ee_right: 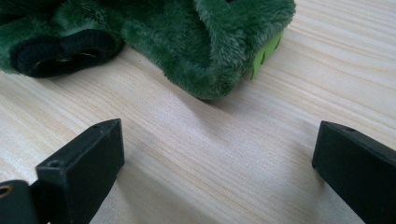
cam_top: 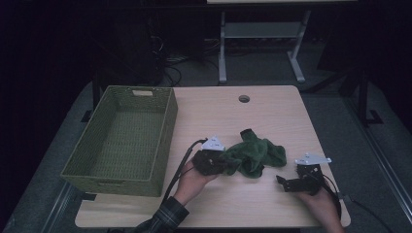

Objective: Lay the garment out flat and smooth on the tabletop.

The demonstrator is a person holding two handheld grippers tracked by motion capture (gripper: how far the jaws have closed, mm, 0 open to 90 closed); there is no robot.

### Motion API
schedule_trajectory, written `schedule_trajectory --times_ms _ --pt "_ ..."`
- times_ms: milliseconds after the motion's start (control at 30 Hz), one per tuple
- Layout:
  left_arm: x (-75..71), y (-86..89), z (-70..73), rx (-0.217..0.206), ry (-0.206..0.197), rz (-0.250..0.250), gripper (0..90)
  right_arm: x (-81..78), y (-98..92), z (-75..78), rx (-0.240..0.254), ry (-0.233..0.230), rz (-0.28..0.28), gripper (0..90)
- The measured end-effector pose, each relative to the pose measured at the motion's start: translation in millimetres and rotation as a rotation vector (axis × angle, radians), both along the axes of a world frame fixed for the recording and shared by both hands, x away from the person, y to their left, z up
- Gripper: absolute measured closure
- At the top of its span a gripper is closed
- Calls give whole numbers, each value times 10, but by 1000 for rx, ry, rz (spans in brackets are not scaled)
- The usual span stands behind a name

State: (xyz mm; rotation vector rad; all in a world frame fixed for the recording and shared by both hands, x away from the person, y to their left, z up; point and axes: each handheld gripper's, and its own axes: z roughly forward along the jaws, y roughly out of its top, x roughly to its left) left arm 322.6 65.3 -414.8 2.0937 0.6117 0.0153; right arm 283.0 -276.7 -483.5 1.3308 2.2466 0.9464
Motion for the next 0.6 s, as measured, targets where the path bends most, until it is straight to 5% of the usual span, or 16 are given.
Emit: schedule_trajectory --times_ms 267,533,600 --pt "162 253 119 -35 -33 90 872 0 0 0 0 0 0 22" --pt "401 498 43 34 -63 237 870 0 1 0 2 0 -1 22" --pt "441 530 -7 84 -64 273 862 0 0 0 0 0 0 22"
